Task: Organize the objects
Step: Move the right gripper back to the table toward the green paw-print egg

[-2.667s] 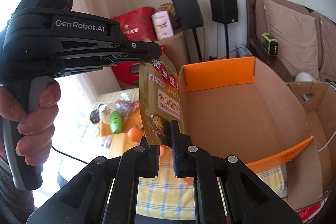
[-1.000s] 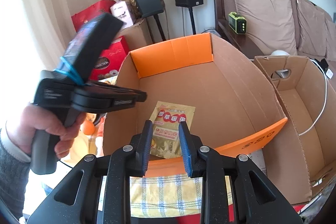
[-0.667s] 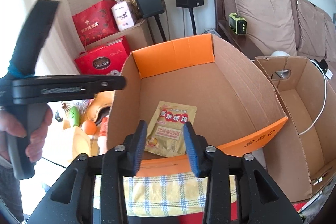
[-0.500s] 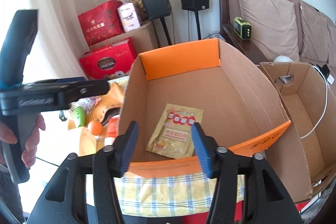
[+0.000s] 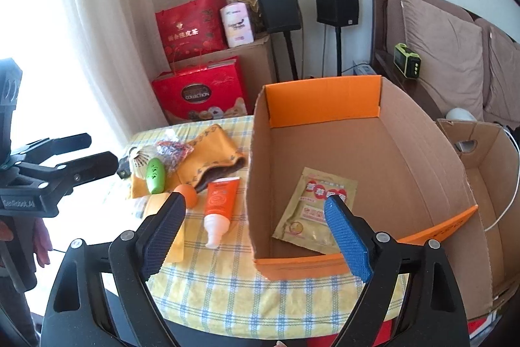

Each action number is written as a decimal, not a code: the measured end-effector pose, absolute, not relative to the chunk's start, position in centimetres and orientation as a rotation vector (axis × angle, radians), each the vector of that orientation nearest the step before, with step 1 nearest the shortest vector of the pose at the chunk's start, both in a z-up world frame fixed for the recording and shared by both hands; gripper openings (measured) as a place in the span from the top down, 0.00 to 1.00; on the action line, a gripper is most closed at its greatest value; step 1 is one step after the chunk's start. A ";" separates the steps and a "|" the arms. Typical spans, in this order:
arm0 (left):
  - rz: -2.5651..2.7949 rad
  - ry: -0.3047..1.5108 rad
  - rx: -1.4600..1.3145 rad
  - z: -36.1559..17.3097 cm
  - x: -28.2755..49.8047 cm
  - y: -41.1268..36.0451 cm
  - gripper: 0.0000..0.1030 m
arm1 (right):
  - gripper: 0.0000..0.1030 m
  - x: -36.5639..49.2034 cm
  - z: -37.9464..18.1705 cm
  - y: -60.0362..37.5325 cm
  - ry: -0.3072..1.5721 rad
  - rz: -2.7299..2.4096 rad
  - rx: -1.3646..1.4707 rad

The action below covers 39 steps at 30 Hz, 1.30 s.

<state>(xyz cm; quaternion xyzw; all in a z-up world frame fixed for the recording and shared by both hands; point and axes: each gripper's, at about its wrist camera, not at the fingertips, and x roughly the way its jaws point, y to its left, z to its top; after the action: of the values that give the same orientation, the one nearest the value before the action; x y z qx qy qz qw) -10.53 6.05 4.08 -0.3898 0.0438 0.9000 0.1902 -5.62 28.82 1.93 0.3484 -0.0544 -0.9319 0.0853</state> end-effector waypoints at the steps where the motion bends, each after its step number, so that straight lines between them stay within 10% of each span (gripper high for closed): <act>1: 2.534 0.113 -1.099 3.9 -10.3 5.4 0.00 | 0.14 -5.6 1.9 28.4 -0.144 -2.772 1.037; 26: 2.571 -0.314 -1.214 -6.1 -4.4 -6.9 0.00 | 0.28 -6.3 -2.3 18.9 -0.029 -2.529 1.073; 29: 2.553 -0.343 -1.230 -6.8 -4.7 -6.8 0.04 | 0.50 -6.8 -3.3 18.3 -0.051 -2.492 1.111; 39: 2.468 -0.478 -1.247 -7.5 -6.8 -6.6 0.36 | 0.57 -8.7 -5.2 18.3 -0.167 -2.445 1.190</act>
<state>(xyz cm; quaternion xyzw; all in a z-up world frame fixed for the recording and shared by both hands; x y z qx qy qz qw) -6.79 -6.57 -7.47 -0.4381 -0.1678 0.8672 0.1669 -8.73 18.25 -5.22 0.4274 -0.0598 -0.8780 0.2073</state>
